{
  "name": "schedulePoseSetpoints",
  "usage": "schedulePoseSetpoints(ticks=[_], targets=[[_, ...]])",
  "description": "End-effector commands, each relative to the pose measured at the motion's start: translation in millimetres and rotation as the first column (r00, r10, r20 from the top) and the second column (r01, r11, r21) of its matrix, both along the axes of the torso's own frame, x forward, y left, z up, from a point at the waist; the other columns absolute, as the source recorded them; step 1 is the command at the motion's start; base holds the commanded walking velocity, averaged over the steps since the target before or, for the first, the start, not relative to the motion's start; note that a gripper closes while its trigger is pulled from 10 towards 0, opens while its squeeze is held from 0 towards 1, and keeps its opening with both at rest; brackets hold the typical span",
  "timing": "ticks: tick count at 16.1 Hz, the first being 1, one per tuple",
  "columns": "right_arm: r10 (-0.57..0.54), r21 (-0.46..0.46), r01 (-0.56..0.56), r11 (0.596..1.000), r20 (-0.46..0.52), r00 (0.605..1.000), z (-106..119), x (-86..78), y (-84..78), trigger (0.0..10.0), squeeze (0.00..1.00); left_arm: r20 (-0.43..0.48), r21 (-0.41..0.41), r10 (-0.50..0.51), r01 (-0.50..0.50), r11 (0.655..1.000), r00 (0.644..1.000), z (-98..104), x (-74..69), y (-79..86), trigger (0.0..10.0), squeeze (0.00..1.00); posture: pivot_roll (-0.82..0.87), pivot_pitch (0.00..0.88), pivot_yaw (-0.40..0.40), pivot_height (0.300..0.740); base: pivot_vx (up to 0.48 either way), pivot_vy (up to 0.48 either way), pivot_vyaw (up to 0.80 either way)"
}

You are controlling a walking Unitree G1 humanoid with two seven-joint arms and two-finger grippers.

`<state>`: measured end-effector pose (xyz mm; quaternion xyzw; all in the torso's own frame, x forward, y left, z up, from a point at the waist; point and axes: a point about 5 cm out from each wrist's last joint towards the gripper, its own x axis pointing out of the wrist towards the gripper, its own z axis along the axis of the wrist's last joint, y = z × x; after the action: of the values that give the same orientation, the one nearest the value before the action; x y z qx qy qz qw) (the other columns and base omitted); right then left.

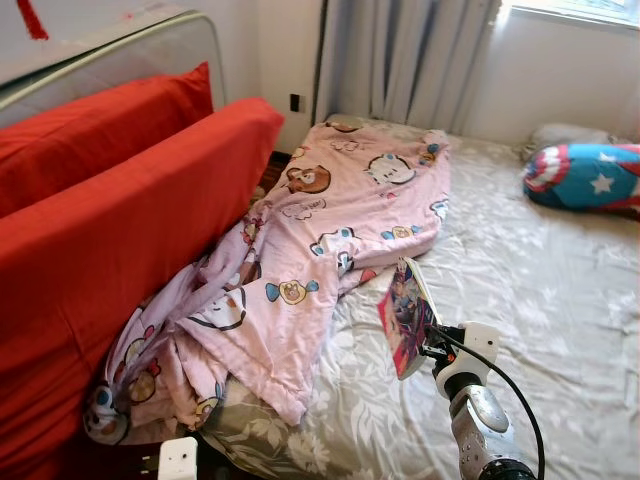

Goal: Clean up the room

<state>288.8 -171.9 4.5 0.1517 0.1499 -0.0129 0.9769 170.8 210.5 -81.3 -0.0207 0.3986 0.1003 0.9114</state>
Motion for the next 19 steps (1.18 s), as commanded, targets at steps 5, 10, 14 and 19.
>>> schedulePoseSetpoints(ticks=[5, 10, 14, 19], targets=[[-0.037, -0.03, 0.038, 0.999, 0.029, 0.999, 7.2, 5.0, -7.9, 10.0, 0.0, -0.038, -0.003, -0.009, 0.009, 1.0, 0.999, -4.7, -8.5, -1.6, 10.0, 0.0, 0.01, 0.0, -0.115, 0.74, 0.0, 0.0, -0.16], [-0.028, -0.028, 0.028, 0.999, 0.011, 1.0, 4.8, 4.2, -5.0, 10.0, 0.0, -0.035, 0.0, -0.008, 0.008, 1.0, 0.999, -3.6, -6.8, 0.7, 10.0, 0.0, 0.02, 0.0, -0.119, 0.74, 0.0, 0.0, -0.78], [-0.016, -0.037, 0.016, 0.999, 0.015, 1.0, 7.0, 6.8, -3.8, 10.0, 0.0, -0.04, -0.004, -0.011, 0.011, 1.0, 0.999, -4.2, -7.1, -1.0, 10.0, 0.0, 0.02, 0.0, -0.118, 0.74, 0.0, 0.0, -0.77], [-0.016, -0.04, 0.016, 0.999, 0.01, 1.0, 6.0, 6.0, -5.2, 10.0, 0.0, -0.039, -0.007, -0.015, 0.015, 1.0, 0.999, -5.0, -8.7, -2.9, 10.0, 0.0, 0.02, 0.0, -0.117, 0.74, 0.0, -0.285, -0.77]])
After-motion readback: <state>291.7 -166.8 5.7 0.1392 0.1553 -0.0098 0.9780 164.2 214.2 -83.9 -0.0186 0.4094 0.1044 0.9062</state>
